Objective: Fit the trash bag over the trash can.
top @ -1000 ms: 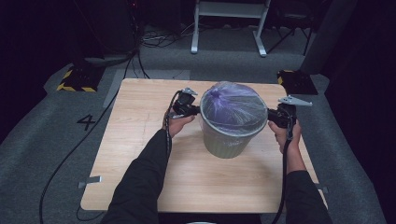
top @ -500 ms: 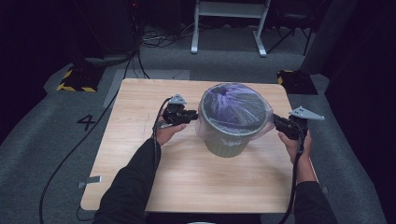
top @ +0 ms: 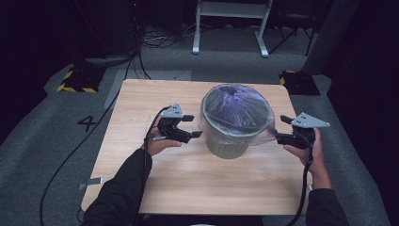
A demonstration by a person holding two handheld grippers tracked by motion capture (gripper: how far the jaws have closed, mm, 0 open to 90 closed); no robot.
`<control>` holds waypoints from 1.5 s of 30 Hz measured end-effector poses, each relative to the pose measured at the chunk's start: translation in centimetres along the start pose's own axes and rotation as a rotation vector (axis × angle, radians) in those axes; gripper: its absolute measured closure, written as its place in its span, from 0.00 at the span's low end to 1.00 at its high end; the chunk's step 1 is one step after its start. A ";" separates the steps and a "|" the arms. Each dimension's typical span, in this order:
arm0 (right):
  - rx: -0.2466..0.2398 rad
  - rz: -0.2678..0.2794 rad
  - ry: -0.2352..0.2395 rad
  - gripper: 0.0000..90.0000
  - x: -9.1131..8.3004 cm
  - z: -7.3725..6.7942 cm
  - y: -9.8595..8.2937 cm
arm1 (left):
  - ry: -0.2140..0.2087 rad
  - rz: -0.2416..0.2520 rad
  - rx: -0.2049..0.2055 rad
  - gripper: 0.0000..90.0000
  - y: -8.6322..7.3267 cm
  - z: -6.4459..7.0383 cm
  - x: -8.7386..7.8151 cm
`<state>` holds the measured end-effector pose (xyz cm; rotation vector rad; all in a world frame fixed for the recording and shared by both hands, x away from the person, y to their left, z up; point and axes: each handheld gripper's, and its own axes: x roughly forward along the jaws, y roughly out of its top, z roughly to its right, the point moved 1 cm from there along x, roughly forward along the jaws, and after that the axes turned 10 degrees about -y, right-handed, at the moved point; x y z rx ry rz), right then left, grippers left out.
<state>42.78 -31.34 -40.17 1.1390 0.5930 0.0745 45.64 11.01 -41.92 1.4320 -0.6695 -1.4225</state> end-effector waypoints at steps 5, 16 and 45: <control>-0.065 -0.007 0.054 0.31 0.0 -1.6 0.5 | -0.012 -0.027 0.059 0.38 0.7 1.7 1.0; -0.059 0.041 0.203 0.98 -0.3 -4.0 -1.0 | 0.094 -0.053 0.100 1.00 0.7 1.2 1.9; 0.141 -0.168 0.150 0.68 3.8 -3.4 -5.4 | 0.201 -0.136 -0.037 0.75 -3.5 -2.4 2.4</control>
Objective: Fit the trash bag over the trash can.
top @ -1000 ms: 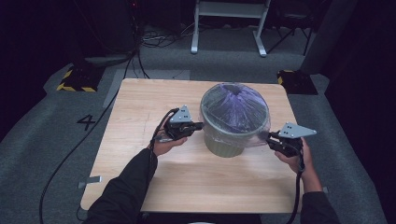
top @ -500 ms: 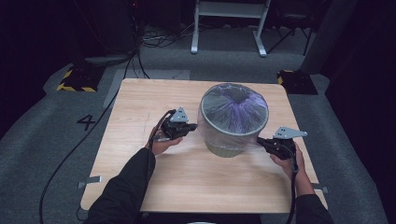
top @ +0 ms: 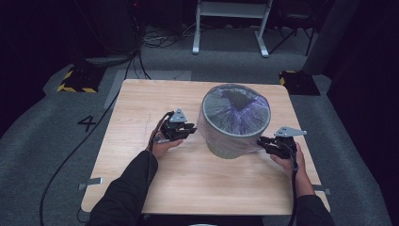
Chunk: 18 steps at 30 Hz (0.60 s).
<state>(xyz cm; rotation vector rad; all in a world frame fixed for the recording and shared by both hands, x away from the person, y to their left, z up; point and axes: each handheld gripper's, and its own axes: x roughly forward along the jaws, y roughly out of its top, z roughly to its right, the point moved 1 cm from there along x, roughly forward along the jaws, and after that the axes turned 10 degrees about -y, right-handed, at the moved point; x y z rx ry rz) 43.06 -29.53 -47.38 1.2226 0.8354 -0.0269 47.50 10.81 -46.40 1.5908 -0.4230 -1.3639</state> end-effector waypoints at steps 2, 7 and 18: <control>-0.002 0.015 0.011 0.42 -0.8 0.2 0.1 | -0.009 0.009 0.010 0.55 -0.1 0.5 -0.7; 0.007 0.081 0.006 0.23 -2.8 0.4 0.1 | -0.019 0.039 -0.008 0.23 -0.7 1.5 -2.3; -0.006 0.157 -0.012 0.18 -5.6 0.7 -0.1 | -0.053 -0.002 -0.006 0.17 -3.6 3.2 -4.3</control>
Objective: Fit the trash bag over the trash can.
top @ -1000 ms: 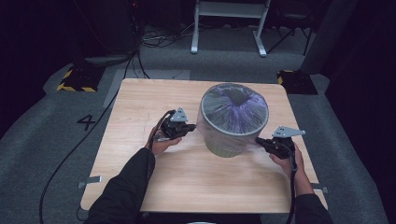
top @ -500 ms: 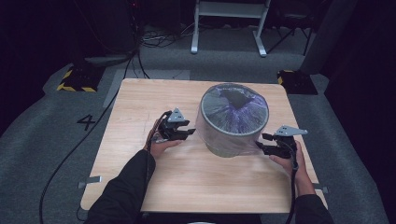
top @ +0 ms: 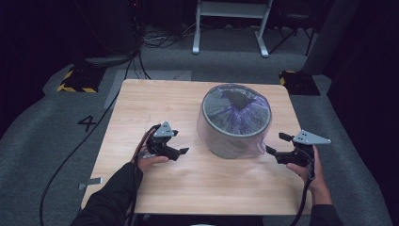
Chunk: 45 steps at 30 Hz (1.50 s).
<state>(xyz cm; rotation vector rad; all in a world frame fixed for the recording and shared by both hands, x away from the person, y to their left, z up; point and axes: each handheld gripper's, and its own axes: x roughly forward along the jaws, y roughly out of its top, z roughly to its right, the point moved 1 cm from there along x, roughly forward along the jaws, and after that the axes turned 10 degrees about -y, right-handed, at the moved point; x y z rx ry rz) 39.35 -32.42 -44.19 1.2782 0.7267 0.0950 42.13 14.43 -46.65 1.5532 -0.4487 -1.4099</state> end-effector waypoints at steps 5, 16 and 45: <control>-0.017 0.028 -0.010 0.19 -1.1 -0.2 0.4 | -0.004 -0.093 -0.013 0.18 -2.3 1.5 -0.1; -0.047 0.094 -0.017 0.20 -2.6 -0.8 3.0 | 0.036 -0.152 -0.022 0.18 -4.9 3.7 -0.7; -0.092 0.161 -0.005 0.22 -1.3 -2.3 12.3 | 0.026 -0.163 -0.035 0.17 -7.3 4.0 -1.8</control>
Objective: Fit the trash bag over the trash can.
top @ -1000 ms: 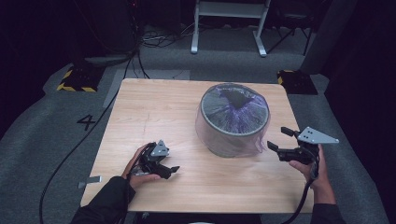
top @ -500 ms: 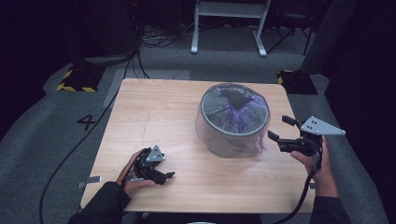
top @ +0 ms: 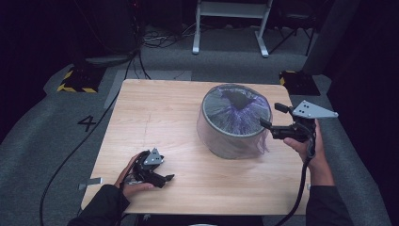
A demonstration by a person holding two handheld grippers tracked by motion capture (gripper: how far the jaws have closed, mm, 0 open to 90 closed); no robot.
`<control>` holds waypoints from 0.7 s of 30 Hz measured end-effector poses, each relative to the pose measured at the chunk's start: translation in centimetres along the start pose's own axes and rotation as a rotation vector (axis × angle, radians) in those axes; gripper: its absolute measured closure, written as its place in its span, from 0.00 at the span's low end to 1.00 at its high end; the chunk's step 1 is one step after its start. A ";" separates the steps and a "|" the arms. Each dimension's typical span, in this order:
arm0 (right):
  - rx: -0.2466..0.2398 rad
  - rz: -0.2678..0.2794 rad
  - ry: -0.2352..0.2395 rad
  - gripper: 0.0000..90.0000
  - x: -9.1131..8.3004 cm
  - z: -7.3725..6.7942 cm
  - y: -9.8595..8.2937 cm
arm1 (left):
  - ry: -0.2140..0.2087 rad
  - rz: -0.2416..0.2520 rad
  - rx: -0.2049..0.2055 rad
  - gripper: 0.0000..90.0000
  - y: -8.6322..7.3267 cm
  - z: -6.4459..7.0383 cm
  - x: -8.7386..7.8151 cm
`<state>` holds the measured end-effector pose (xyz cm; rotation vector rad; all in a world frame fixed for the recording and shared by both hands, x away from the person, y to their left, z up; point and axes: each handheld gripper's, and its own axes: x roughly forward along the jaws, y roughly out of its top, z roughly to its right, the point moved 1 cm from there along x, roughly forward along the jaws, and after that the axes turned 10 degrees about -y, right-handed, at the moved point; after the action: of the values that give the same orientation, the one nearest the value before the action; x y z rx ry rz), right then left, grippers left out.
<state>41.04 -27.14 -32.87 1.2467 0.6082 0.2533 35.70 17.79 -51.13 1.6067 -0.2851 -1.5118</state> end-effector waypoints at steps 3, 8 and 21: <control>0.003 -0.012 -0.007 0.22 0.7 0.0 0.4 | 0.000 0.000 0.001 0.17 0.0 0.0 0.0; -0.004 -0.036 -0.004 0.22 1.9 -0.1 1.0 | 0.000 -0.003 0.003 0.16 0.0 -0.1 0.0; -0.010 -0.115 0.028 0.23 5.9 -1.0 2.3 | -0.003 -0.003 0.004 0.16 0.0 -0.1 0.0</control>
<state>45.65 -22.61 -32.61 1.1958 0.6989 0.1778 35.78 17.80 -51.13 1.6093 -0.2876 -1.5169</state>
